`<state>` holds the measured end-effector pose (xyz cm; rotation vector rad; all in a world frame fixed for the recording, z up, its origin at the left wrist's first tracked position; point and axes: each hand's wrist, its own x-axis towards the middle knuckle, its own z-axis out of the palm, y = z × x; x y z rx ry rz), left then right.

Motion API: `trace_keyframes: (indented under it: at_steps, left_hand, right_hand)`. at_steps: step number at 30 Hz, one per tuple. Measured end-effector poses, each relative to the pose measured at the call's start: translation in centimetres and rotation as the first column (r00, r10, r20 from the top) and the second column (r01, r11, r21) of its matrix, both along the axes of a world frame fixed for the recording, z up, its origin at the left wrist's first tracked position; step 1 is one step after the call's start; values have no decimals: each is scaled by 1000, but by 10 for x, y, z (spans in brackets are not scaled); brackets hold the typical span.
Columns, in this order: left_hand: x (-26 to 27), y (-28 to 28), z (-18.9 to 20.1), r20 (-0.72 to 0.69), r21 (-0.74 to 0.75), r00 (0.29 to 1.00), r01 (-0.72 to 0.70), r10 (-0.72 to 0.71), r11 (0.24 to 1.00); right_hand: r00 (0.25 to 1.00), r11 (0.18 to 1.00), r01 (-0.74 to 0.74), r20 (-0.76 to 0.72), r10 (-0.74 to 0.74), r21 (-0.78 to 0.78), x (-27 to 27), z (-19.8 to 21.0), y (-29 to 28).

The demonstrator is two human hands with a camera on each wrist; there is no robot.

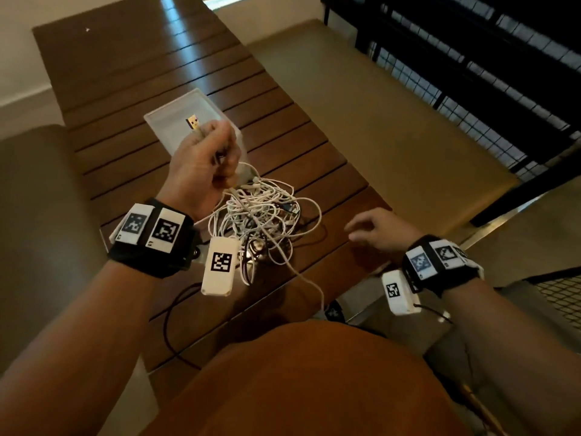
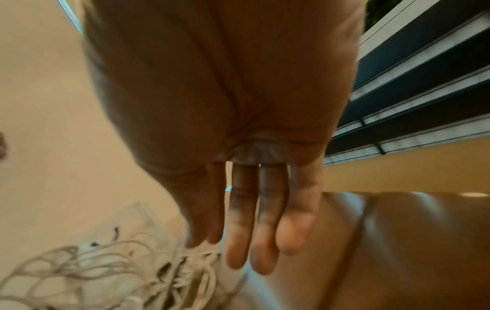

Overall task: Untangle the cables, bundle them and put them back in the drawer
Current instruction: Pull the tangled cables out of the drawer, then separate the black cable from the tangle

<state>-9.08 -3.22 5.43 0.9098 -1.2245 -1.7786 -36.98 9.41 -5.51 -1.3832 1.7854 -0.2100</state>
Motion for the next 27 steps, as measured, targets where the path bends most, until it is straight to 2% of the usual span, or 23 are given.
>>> trace_keyframes:
  at_steps: [4,6,8,10,12,16,18,20,23,25,27]
  left_hand:
    - [14,-1,-15,19,32,995,-95,95,995]
    - [19,0,-24,38,48,991,-130,128,990]
    - [23,2,-32,42,66,988,-148,146,987]
    - [25,4,-36,33,76,987,-161,159,984]
    - [25,7,-40,58,51,983,-178,175,983]
    - [19,10,-47,129,-18,964,-231,231,973]
    - [14,9,-48,206,-84,953,-207,221,975]
    - [6,6,-46,278,-160,941,-149,190,976]
    - [-15,0,-44,392,-219,912,-33,119,975]
    - [-28,0,-49,492,-238,867,51,75,970]
    - [-34,-1,-62,569,-240,820,95,61,966]
  right_hand:
    - [998,963,-22,53,38,-270,45,11,-55]
    - [997,962,-81,-13,80,-259,65,5,-74]
    - [976,972,-163,-173,133,-170,81,-7,-89]
    - [928,968,-230,-323,186,-104,88,-20,-98]
    - [880,954,-281,-424,213,-105,89,-27,-104]
    - [871,907,-366,-421,254,-210,82,-13,-113]
    - [932,853,-347,-248,266,-390,77,9,-118]
    - [961,814,-206,46,273,-543,77,42,-122]
    - [876,846,-25,397,276,-533,82,88,-129]
    - [789,867,48,552,271,-495,87,110,-131]
    - [710,856,154,658,252,-493,88,128,-133]
